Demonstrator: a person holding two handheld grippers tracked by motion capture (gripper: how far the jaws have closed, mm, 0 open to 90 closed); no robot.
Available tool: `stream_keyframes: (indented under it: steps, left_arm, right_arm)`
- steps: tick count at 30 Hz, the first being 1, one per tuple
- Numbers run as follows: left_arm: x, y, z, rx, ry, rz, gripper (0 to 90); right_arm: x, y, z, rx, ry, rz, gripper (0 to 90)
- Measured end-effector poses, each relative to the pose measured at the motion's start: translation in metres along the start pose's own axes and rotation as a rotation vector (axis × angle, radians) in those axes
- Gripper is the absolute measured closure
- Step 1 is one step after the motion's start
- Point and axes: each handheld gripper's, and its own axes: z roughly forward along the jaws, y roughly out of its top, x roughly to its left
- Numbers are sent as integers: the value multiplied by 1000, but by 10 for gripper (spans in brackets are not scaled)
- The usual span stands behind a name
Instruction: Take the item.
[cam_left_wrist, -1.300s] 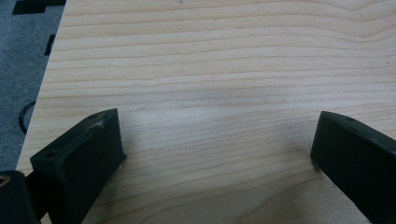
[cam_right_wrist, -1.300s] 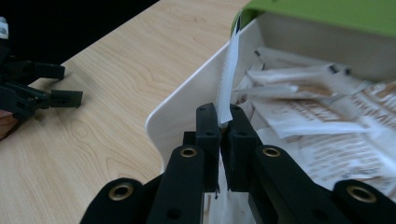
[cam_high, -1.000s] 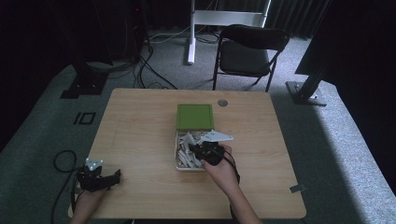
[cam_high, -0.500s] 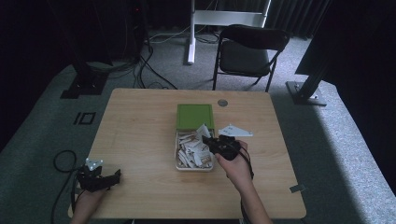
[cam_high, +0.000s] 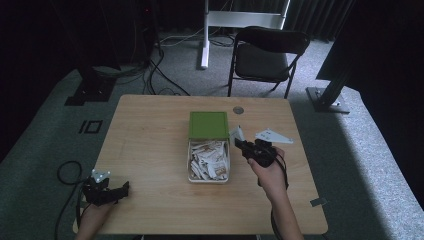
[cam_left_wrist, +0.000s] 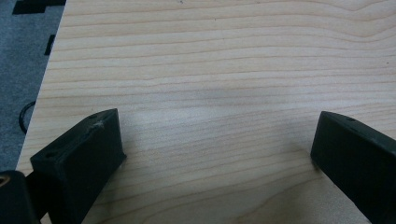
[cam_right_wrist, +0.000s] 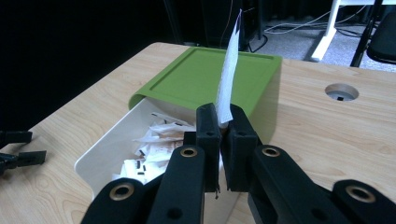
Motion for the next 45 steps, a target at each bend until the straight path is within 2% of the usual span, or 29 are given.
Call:
stream_keyframes:
  steps: [12, 24, 35, 45]
  left_arm:
    - [0, 0, 0, 0, 0, -2, 28]
    - [0, 0, 0, 2, 0, 0, 28]
    - [0, 0, 0, 1, 0, 0, 28]
    - [0, 0, 0, 1, 0, 0, 28]
  right_arm:
    - [-26, -12, -11, 1, -61, 25, 868]
    - [-51, -34, -15, 26, -118, 52, 868]
    - [-73, -61, -7, 81, -151, 92, 868]
    - [-88, -75, 4, 105, -183, 129, 868]
